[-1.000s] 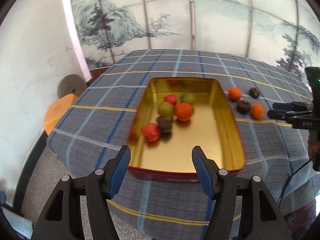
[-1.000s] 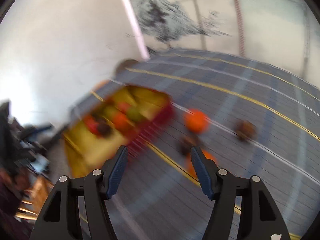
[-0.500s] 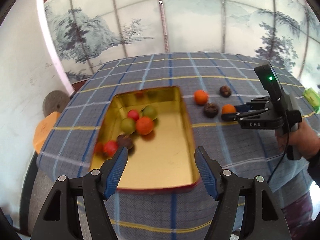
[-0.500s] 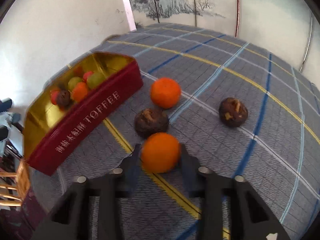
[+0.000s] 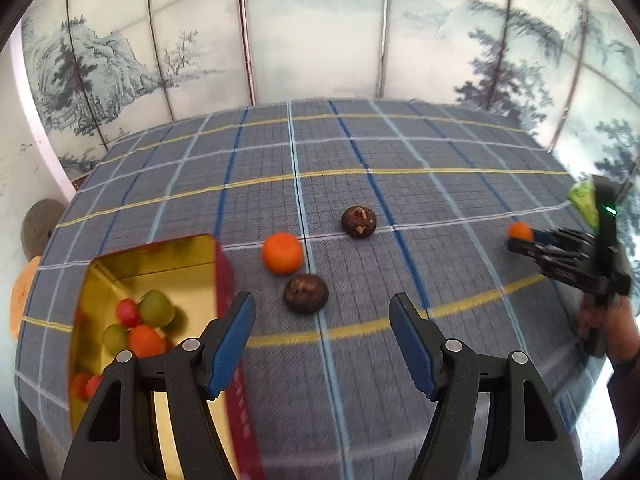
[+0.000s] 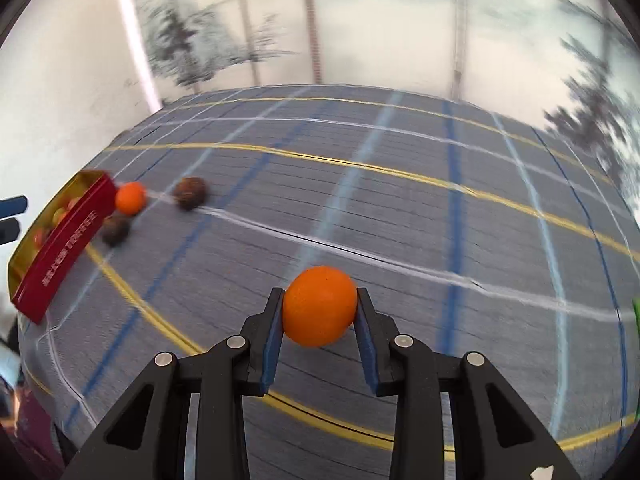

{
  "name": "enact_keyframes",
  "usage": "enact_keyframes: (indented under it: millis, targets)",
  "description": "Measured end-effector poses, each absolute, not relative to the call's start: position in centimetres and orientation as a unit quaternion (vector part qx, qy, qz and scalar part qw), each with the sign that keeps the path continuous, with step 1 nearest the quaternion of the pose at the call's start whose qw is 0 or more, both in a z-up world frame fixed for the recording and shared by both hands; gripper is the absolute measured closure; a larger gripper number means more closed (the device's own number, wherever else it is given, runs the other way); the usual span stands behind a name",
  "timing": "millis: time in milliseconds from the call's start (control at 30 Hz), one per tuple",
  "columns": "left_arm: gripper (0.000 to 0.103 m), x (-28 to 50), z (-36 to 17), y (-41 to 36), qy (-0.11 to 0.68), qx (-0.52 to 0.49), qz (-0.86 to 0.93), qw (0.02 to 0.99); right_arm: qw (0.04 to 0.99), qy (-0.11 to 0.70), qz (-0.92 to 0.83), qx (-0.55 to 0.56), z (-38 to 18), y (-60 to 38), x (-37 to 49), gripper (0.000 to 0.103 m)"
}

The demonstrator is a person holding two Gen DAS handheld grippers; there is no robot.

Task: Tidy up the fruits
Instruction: 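Grasp a brown fruit with the left gripper while the right gripper holds the orange, then carry the brown fruit into the tin with the left gripper while the right gripper regrasps the orange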

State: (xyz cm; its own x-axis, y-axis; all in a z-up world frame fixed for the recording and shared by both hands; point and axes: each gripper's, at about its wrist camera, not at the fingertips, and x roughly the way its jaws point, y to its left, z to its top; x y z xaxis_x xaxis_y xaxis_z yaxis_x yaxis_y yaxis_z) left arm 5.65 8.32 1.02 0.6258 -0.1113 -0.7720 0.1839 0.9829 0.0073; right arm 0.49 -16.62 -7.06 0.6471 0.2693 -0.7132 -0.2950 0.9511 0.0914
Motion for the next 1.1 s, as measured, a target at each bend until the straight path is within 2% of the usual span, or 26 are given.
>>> enact_keyframes:
  millis: [167,600,633,700,867,1100]
  targets:
    - [0.033,9.2,-1.6,7.0,0.451,0.047,-0.060,0.889,0.908,0.382,0.170,0.015,-7.2,-18.4,0.6,0.071]
    - [0.034,12.4,-6.7,7.2,0.487,0.057,-0.026,0.871,0.898,0.386,0.208,0.021,-7.2,-17.8,0.7,0.071]
    - [0.036,12.5,-6.8,6.8,0.486,0.066,-0.030,0.871,0.898,0.388,0.208,0.020,-7.2,-17.8,0.7,0.071]
    - [0.062,12.4,-7.1,6.6,0.485,0.061,-0.038,0.872,0.897,0.389,0.209,0.020,-7.3,-17.7,0.7,0.071]
    - [0.064,10.6,-5.8,6.2,0.478,0.057,-0.049,0.875,0.893,0.400,0.205,0.022,-7.6,-17.7,1.1,0.071]
    - [0.064,5.4,-0.9,6.3,0.435,0.039,-0.066,0.897,0.888,0.414,0.199,0.018,-8.1,-17.5,1.6,0.070]
